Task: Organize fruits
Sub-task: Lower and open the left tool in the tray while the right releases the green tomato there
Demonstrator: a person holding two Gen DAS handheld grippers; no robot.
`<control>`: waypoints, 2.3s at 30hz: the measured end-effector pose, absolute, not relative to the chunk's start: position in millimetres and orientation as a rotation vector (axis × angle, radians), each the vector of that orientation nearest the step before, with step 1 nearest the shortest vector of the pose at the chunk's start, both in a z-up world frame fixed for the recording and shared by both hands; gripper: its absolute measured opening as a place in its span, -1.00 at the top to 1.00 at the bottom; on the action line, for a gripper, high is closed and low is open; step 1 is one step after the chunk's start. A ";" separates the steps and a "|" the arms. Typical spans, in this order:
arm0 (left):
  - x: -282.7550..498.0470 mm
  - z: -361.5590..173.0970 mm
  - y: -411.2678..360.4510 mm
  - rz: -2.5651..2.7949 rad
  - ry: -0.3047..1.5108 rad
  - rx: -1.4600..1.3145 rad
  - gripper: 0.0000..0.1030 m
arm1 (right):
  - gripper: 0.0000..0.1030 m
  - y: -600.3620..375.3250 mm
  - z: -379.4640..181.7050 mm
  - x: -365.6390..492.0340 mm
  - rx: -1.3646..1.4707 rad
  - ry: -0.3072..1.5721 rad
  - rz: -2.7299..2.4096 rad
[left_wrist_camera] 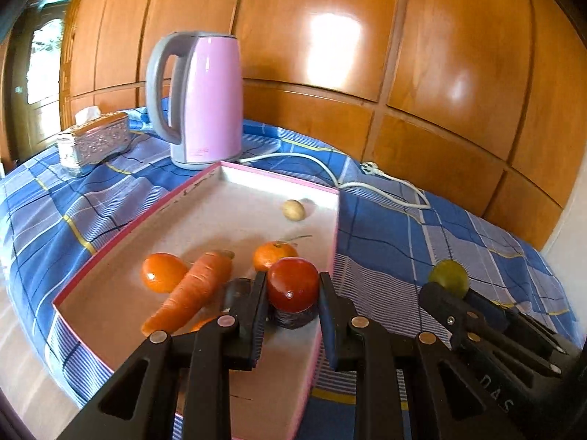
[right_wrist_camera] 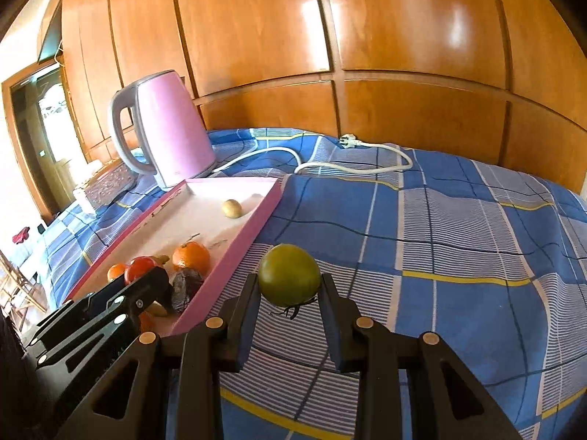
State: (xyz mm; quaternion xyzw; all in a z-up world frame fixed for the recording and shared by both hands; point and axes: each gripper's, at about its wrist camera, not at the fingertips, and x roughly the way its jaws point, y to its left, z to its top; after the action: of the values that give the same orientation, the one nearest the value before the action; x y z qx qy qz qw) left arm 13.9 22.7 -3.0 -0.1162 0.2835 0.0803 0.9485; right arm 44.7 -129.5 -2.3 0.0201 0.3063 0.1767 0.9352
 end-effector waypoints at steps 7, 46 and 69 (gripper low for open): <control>11.7 -4.1 44.0 0.235 0.567 -0.254 0.50 | 0.37 -123.8 2.9 46.6 0.075 0.622 0.393; 20.9 -23.1 124.9 0.422 0.637 -0.440 0.43 | 0.32 -17.9 -8.4 85.4 0.089 0.793 0.590; 13.8 -18.8 115.6 0.401 0.606 -0.421 -0.20 | 0.31 -41.8 5.3 63.7 0.079 0.718 0.548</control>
State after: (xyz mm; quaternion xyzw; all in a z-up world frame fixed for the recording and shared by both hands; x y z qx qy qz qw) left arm 13.8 115.6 -18.8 -0.2046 0.2940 0.1945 0.9132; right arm 63.7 -41.8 5.3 0.0382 0.3469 0.2646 0.8990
